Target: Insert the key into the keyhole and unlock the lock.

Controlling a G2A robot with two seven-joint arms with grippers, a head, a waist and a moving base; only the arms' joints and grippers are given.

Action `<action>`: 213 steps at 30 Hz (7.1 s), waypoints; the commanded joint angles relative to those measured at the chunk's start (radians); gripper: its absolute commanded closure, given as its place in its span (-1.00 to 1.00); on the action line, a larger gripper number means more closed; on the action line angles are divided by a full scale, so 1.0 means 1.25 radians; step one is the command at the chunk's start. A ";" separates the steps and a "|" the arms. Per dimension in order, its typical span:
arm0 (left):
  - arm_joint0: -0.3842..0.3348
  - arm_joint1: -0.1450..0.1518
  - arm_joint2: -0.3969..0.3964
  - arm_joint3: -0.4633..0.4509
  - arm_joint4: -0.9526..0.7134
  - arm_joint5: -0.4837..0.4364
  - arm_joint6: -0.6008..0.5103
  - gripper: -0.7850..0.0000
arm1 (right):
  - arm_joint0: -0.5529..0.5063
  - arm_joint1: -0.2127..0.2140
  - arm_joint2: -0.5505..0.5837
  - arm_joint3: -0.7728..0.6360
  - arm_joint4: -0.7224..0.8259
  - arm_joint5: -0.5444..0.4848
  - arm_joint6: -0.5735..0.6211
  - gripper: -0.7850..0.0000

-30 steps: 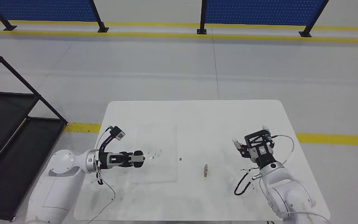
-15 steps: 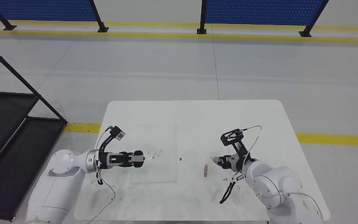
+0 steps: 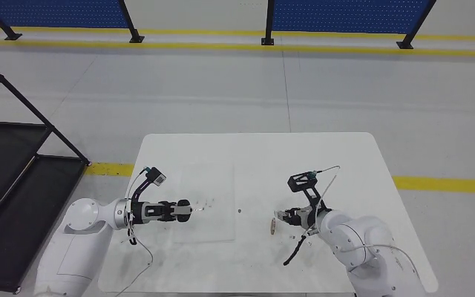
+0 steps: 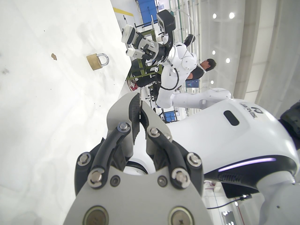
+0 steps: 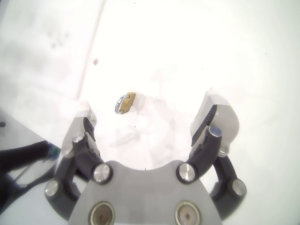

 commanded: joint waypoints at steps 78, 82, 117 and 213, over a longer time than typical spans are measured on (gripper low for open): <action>0.000 0.000 0.000 0.000 0.000 0.000 0.000 1.00 | 0.156 -0.195 -0.214 0.277 -0.249 0.109 0.263 1.00; 0.000 0.000 0.000 0.000 0.000 0.000 0.000 1.00 | 0.154 -0.197 -0.203 0.274 -0.242 0.109 0.263 1.00; 0.000 0.000 0.000 0.000 0.000 0.000 0.000 1.00 | -0.020 -0.172 0.221 0.227 0.657 -0.022 0.076 1.00; -0.050 -0.038 0.260 -0.066 0.026 -0.058 0.250 1.00 | -0.206 -0.132 0.209 0.170 0.969 -0.191 -0.157 1.00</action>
